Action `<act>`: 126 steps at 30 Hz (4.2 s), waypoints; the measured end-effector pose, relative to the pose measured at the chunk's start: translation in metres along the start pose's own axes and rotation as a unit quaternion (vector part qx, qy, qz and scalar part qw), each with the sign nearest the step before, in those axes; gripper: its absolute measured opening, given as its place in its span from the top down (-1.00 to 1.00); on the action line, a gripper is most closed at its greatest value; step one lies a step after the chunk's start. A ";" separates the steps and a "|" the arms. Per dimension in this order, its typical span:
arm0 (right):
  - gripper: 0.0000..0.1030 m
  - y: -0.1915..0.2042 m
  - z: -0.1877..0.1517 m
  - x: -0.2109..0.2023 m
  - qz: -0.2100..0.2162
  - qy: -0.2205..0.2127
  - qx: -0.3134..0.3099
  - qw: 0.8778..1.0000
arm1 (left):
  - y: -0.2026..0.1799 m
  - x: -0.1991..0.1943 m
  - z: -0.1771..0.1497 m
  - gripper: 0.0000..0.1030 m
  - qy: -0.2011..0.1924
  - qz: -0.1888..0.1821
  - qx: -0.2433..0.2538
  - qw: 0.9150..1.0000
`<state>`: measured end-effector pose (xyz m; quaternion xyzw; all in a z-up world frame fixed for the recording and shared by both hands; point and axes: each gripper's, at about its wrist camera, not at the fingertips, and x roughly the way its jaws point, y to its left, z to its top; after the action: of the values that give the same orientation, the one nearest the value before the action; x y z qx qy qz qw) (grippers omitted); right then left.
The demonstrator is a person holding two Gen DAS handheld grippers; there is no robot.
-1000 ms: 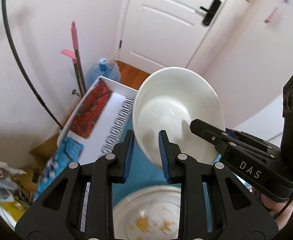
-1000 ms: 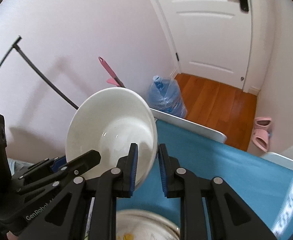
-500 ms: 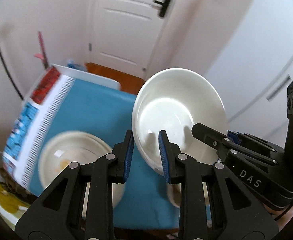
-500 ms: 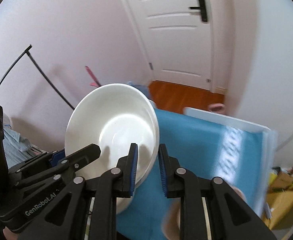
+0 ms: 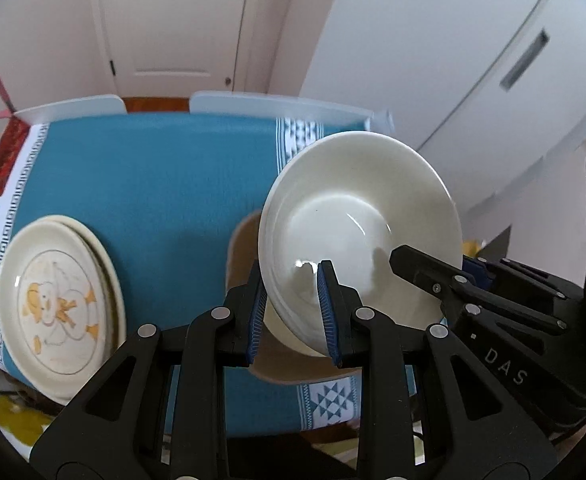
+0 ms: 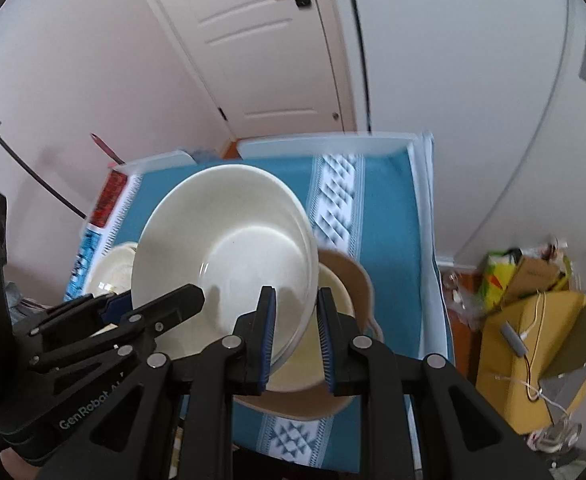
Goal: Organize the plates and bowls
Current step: 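Lower the white bowl into the cream bowl and open both grippers, then move both grippers to the basin rim and grasp it, then lift the basin holding the bowls and carry it over the plate stack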
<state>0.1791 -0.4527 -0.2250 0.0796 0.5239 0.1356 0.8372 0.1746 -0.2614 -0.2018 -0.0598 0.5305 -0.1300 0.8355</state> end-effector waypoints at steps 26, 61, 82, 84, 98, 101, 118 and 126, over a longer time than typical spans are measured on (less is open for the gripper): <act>0.63 -0.018 -0.026 0.042 -0.043 0.032 -0.017 0.998 | -0.009 0.042 -0.001 0.56 0.045 0.074 0.072 0.994; -0.71 -0.022 -0.018 -0.064 -0.021 -0.108 0.002 0.994 | 0.002 -0.097 0.007 -1.00 -0.179 0.083 0.086 0.977; -0.99 -0.040 -0.047 -0.044 -0.113 -0.037 -0.007 0.993 | 0.044 -0.040 -0.027 -1.00 -0.032 0.084 0.129 0.988; -0.99 -0.047 -0.048 -0.019 -0.105 0.005 -0.004 0.994 | 0.045 -0.027 -0.030 -1.00 -0.009 0.077 0.136 0.988; -0.45 -0.051 -0.037 0.057 -0.083 0.164 -0.071 0.980 | 0.033 0.052 -0.018 -0.51 0.146 0.025 0.180 0.973; -0.29 -0.050 -0.036 0.067 -0.064 0.180 -0.082 0.978 | 0.031 0.062 -0.018 -0.34 0.159 0.017 0.181 0.970; 0.69 -0.046 -0.048 0.090 -0.006 0.139 -0.094 0.986 | 0.020 0.098 -0.022 0.66 0.146 -0.011 0.188 0.971; 0.76 -0.049 -0.049 0.087 0.003 0.109 -0.087 0.990 | 0.009 0.093 -0.030 0.73 0.115 0.000 0.214 0.970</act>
<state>0.1782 -0.4730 -0.3345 -0.0076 0.5978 0.1912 0.7785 0.1862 -0.2783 -0.2982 0.1358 0.5830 -0.2467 0.7621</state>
